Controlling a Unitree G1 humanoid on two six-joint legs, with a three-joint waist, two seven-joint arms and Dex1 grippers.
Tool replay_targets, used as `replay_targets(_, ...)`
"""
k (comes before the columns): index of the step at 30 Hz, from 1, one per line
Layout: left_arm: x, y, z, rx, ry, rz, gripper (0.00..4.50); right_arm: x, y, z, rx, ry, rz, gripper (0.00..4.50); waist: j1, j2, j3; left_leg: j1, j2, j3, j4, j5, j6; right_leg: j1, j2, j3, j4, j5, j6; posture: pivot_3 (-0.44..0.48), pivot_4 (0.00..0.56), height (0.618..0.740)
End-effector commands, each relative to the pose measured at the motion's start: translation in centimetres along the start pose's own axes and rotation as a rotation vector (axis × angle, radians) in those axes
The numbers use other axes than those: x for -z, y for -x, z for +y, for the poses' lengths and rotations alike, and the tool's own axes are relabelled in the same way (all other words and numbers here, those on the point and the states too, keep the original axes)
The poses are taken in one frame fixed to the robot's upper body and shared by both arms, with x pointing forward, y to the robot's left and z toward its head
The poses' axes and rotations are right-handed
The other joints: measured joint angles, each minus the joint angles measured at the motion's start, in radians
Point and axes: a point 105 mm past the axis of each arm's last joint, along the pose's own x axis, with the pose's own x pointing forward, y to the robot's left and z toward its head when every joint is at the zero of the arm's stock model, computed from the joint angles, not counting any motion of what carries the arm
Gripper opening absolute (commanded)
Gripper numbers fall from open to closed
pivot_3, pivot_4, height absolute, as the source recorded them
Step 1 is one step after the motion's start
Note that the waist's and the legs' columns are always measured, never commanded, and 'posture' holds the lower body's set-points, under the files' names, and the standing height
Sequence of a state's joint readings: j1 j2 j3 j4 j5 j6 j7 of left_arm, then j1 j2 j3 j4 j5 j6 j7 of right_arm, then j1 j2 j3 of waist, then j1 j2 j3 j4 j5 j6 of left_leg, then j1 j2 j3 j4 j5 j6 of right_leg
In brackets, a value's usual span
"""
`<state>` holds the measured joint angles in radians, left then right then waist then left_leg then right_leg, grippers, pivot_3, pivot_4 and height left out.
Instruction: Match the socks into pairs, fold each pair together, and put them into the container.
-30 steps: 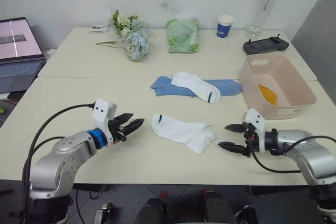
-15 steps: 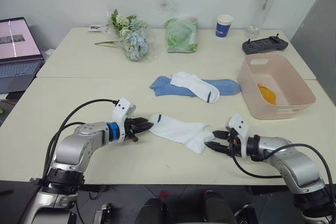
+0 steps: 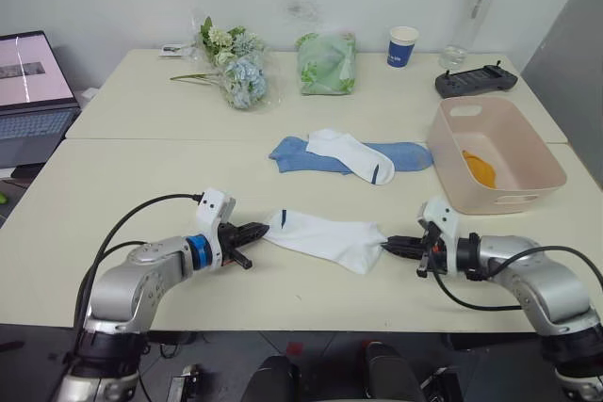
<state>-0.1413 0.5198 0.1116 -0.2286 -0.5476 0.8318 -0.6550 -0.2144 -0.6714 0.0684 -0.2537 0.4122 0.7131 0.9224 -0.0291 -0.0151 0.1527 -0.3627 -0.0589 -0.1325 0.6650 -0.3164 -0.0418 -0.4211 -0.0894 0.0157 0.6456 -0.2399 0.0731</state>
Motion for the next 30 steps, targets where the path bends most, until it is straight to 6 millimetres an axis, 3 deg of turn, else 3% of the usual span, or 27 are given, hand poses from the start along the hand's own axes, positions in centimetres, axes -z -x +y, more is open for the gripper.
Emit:
replay_targets(1,-1.0,0.3,-3.2,0.000,0.051,-0.147,0.00,-0.7,1.4,-1.1,-0.015,0.023,0.026,0.02,0.001,0.000,0.000,0.000,0.000,0.001,0.000,0.000,0.000,0.000,-0.001,0.001,0.000,0.000,0.000,0.000,0.150,0.740)
replay_targets(4,0.2,0.0,-5.3,-0.025,0.065,-0.170,0.00,-0.6,1.7,-1.4,-0.055,0.024,0.060,0.02,0.002,0.000,0.000,0.000,0.001,0.001,0.000,0.000,0.000,0.000,-0.002,0.001,-0.001,0.000,0.000,0.000,0.150,0.740)
replay_targets(9,0.9,-0.4,-6.2,-0.083,0.131,-0.216,0.00,-0.6,2.0,-1.9,-0.102,0.027,0.106,0.02,0.002,0.000,0.000,0.001,0.000,0.001,0.000,0.000,0.000,0.001,0.000,0.000,0.000,0.000,0.000,0.000,0.150,0.740)
replay_targets(17,2.0,0.2,-6.4,-0.153,0.161,-0.227,0.00,-1.1,1.0,-3.8,-0.100,0.077,0.136,0.02,0.004,0.000,0.000,0.000,0.000,0.003,0.000,0.000,0.000,0.001,0.000,0.000,0.000,0.000,0.000,0.000,0.150,0.740)
replay_targets(24,1.8,0.1,-6.1,-0.155,0.142,-0.230,0.00,-1.0,1.1,-3.8,-0.094,0.088,0.143,0.02,0.009,0.000,0.000,0.000,0.000,0.002,0.000,0.000,0.000,0.001,-0.001,0.001,-0.001,0.000,0.000,0.000,0.150,0.740)
replay_targets(25,1.8,0.1,-6.0,-0.155,0.132,-0.231,0.00,-1.0,1.2,-3.8,-0.096,0.082,0.142,0.47,0.009,0.000,0.000,0.000,0.000,0.003,0.000,0.000,0.000,0.001,-0.001,0.001,-0.001,0.000,0.000,0.000,0.150,0.740)
replay_targets(26,1.8,0.1,-5.9,-0.156,0.123,-0.230,0.00,-1.0,1.2,-3.8,-0.094,0.080,0.141,0.64,0.008,0.000,0.000,0.000,0.000,0.003,0.000,0.000,0.000,0.001,0.000,0.001,-0.001,0.000,0.000,0.000,0.150,0.740)
replay_targets(30,1.7,0.5,-5.0,-0.186,0.123,-0.234,1.22,-1.4,2.4,-4.6,0.009,0.121,0.115,1.99,0.011,0.000,0.000,0.000,0.000,0.003,0.000,0.000,0.000,0.001,-0.001,0.001,-0.001,0.000,0.000,0.000,0.150,0.740)
